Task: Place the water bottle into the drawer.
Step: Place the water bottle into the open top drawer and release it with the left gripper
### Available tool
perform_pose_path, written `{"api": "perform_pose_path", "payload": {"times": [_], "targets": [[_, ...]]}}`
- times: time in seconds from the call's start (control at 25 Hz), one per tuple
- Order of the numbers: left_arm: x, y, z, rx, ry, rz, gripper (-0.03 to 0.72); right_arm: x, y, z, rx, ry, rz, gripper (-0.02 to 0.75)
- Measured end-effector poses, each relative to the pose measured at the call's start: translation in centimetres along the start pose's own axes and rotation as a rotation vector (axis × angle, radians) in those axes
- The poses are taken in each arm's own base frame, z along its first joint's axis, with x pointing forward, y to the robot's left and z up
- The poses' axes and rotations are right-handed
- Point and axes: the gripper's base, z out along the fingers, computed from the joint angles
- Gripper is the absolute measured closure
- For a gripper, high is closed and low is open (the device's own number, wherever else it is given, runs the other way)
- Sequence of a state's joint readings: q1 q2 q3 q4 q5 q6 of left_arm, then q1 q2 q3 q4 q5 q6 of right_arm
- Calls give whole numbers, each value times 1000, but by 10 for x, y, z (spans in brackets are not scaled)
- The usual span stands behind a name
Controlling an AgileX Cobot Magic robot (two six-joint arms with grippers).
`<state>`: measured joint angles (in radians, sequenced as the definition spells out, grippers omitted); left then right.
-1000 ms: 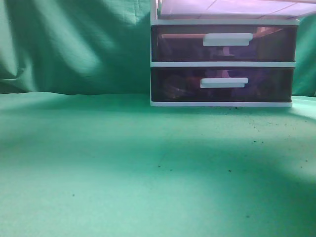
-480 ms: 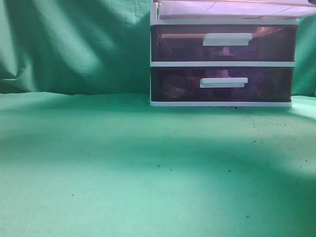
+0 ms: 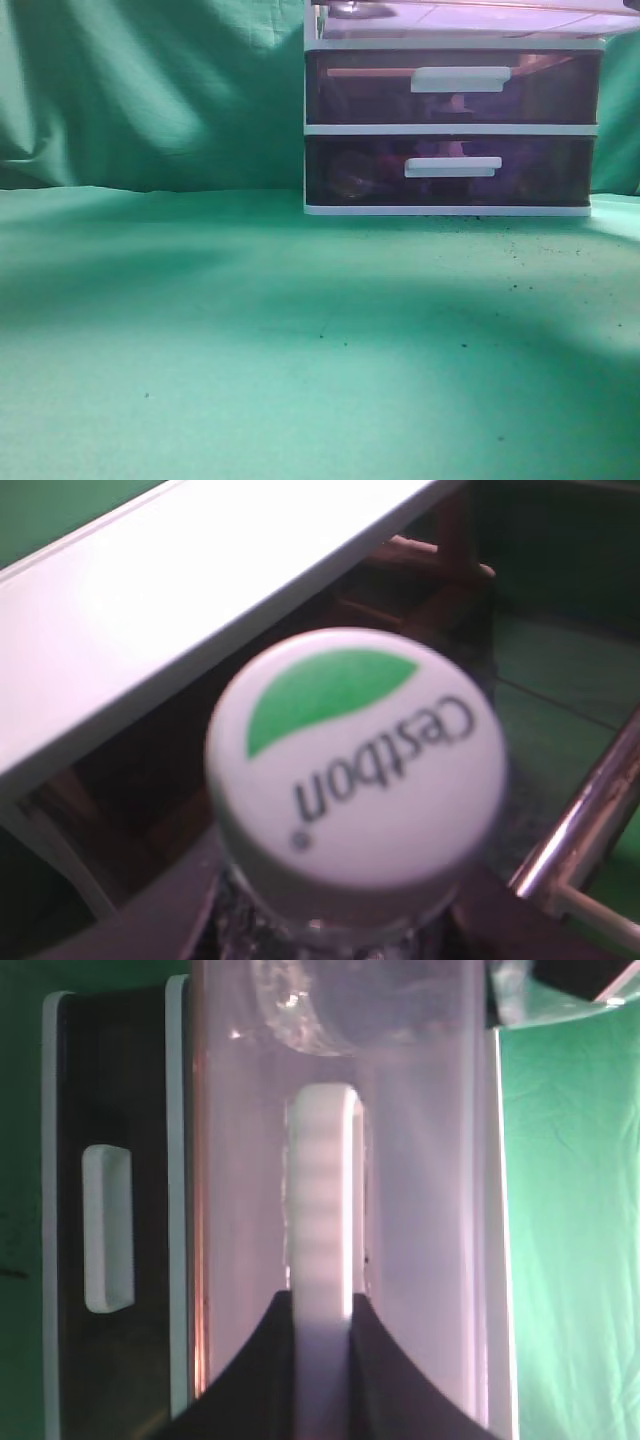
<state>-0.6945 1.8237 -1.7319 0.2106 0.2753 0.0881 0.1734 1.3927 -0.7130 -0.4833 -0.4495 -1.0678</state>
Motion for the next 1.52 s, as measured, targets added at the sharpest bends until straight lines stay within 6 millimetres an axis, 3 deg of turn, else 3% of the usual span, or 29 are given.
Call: {"api": "perform_pose_path", "payload": {"times": [0.28,0.44,0.52,0.68,0.76,0.88,1.24,1.32,1.52], "targets": [[5,10,5,-22,13,-132,414,0,2,1,-10,2,12,648],[2,9,5,-9,-18,-196,127,0,2,0,-12,2,20,648],[0,7,5,-3,-41,-210,45,0,2,0,-13,3,22,648],[-9,5,4,2,-126,-214,45,0,2,0,-13,3,22,648],[-16,1,3,8,-196,-212,118,0,2,0,-13,2,20,648],[-20,-7,9,22,-295,-209,105,0,2,0,-13,2,21,648],[24,-41,75,111,-626,-202,105,0,4,0,-20,-2,69,648],[24,-47,80,160,-672,-192,145,0,4,0,-21,-3,75,648],[15,-53,79,220,-674,-47,130,0,5,0,-25,-4,90,648]]}}
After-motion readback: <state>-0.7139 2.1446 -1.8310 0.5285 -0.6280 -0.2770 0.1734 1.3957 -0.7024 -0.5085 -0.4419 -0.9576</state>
